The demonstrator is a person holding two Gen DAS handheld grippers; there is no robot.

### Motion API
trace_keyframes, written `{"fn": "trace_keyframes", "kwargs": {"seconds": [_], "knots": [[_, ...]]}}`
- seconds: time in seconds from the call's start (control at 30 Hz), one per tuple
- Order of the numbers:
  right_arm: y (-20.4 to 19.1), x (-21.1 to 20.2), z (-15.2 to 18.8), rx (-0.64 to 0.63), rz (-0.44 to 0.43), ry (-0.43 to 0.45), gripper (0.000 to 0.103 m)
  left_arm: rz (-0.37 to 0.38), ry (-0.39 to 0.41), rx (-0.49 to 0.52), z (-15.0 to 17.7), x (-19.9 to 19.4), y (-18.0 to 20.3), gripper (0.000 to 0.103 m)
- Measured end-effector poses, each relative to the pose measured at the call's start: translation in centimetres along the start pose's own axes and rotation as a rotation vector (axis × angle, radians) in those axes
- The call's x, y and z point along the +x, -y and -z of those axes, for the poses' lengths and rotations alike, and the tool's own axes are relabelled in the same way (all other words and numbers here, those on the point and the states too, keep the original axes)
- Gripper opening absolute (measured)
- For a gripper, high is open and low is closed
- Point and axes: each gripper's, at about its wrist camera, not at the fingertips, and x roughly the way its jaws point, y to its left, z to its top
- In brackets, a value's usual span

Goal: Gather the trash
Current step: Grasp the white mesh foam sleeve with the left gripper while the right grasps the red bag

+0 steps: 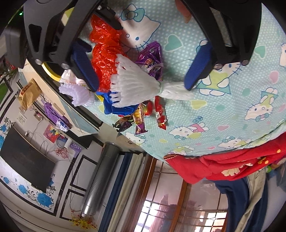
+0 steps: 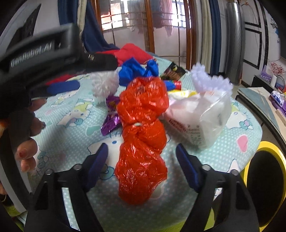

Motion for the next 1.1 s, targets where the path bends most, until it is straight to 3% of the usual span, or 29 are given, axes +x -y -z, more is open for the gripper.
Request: {"fn": "trace_keyframes", "kwargs": {"seconds": [0.2, 0.27, 0.33, 0.43, 0.7, 1.1], "knots": [[0.5, 0.2, 0.4, 0.031, -0.025, -0.020, 0.044, 0.012, -0.025, -0.014, 0.6, 0.5, -0.1, 0.056], [0.7, 0.0, 0.4, 0.038, -0.031, -0.018, 0.042, 0.002, -0.029, -0.008, 0.7, 0.5, -0.1, 0.046], [0.9, -0.2, 0.6, 0.041, -0.033, -0.018, 0.040, 0.004, -0.031, -0.007, 0.8, 0.4, -0.3, 0.029], [1.2, -0.7, 0.5, 0.041, -0.041, -0.015, 0.035, 0.019, -0.037, -0.010, 0.9, 0.3, -0.5, 0.015], [1.8, -2.9, 0.4, 0.021, -0.056, 0.031, 0.025, 0.072, -0.004, -0.023, 0.6, -1.3, -1.4, 0.008], [0.9, -6.7, 0.3, -0.066, -0.079, 0.148, 0.024, 0.114, 0.076, -0.005, -0.7, -4.6, -0.9, 0.007]]}}
